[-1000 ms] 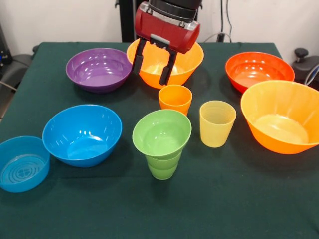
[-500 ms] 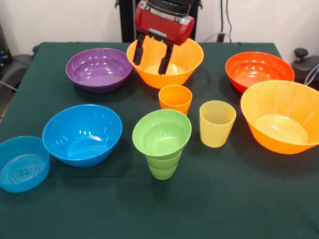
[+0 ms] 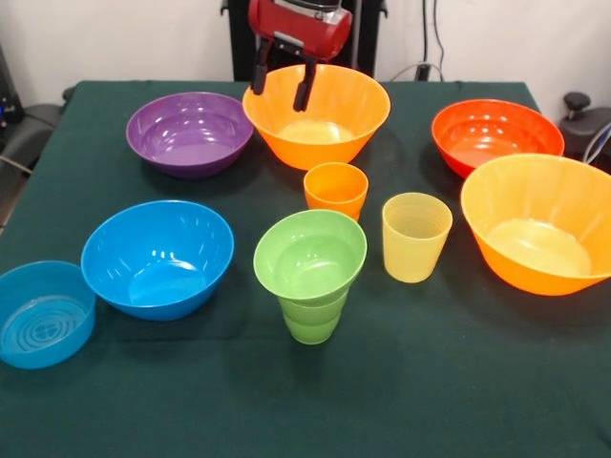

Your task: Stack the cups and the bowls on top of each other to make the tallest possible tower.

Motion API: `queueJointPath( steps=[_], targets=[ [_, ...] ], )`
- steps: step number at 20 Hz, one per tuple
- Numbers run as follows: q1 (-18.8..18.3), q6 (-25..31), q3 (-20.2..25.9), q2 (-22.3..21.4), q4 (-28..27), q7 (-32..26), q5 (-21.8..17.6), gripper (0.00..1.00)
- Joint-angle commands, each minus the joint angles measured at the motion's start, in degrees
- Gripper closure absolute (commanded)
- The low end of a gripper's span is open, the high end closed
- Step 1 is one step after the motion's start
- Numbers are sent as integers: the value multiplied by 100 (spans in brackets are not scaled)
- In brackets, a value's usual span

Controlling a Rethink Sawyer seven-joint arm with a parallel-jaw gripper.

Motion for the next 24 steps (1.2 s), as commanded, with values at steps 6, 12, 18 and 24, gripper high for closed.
queueJointPath(
  steps=[6, 12, 18, 24],
  targets=[
    [-84, -653, 779, 261, 362, 533, -243, 0],
    [-671, -522, 1305, 174, 91, 129, -357, 0],
    [-1135, -507, 1779, 51, 14, -54, -512, 0],
    [-1507, -542, 2076, -24, 77, -95, -734, 0]
  ],
)
